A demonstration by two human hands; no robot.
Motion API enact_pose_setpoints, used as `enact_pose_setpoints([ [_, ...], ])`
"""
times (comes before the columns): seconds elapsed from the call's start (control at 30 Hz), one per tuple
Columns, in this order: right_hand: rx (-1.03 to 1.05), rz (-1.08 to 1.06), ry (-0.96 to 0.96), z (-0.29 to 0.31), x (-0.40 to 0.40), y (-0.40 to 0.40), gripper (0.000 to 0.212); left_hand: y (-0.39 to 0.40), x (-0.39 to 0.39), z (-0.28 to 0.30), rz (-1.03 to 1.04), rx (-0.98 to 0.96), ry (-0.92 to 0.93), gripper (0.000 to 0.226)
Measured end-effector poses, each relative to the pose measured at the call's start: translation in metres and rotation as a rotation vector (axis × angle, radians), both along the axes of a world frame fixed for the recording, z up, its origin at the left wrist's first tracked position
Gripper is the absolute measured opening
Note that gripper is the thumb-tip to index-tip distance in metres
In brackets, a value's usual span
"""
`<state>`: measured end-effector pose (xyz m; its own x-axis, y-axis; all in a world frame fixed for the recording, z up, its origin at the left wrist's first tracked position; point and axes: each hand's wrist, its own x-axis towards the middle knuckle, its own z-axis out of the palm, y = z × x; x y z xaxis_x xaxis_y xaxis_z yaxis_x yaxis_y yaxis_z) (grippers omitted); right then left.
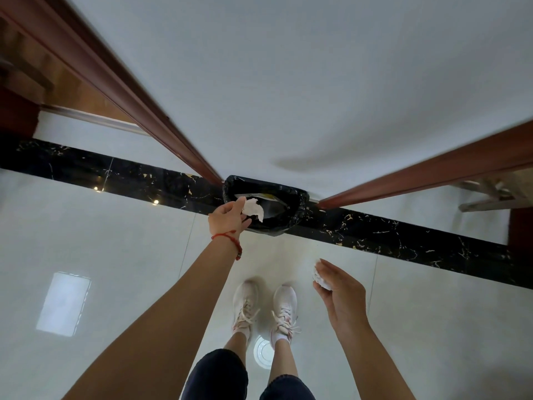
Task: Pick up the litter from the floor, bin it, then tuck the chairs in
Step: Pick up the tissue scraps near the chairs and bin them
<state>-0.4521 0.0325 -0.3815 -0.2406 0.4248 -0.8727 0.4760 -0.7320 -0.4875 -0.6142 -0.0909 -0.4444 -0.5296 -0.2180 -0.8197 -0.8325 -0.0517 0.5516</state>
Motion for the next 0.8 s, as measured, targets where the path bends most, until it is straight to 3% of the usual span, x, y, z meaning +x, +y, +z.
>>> enact_pose_setpoints([
  [0.17, 0.0, 0.035, 0.002, 0.0, -0.009, -0.006, 0.012, -0.007, 0.006, 0.008, -0.078, -0.008, 0.034, 0.033],
  [0.33, 0.014, 0.076, 0.001, -0.001, -0.016, -0.011, 0.011, -0.023, 0.02, 0.023, -0.606, -0.311, 0.286, 0.035],
  [0.6, 0.013, 0.094, -0.042, -0.026, -0.054, -0.018, 0.006, -0.063, 0.04, 0.026, -1.194, -0.624, 0.644, 0.039],
  [0.8, -0.082, -0.034, -0.084, -0.063, -0.098, -0.016, 0.007, -0.075, 0.043, 0.028, -1.205, -0.658, 0.623, 0.045],
])
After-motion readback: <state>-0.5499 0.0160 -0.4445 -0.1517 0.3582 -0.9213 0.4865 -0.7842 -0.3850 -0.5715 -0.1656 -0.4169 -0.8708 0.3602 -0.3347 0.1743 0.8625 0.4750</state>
